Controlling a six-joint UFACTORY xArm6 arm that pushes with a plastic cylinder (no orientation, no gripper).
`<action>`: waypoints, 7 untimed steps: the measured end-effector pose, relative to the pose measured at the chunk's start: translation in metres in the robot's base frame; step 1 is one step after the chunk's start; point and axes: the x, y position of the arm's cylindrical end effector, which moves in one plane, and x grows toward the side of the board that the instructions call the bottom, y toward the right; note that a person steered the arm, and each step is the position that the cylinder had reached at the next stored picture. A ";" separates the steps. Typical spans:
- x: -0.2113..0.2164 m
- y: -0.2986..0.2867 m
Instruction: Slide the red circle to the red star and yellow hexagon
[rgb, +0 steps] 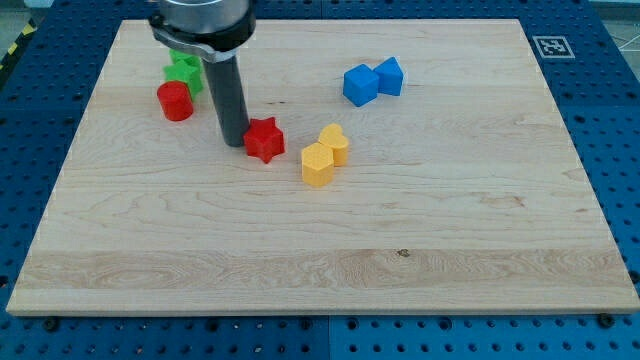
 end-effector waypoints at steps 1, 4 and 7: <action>0.015 0.016; -0.006 -0.176; -0.072 -0.169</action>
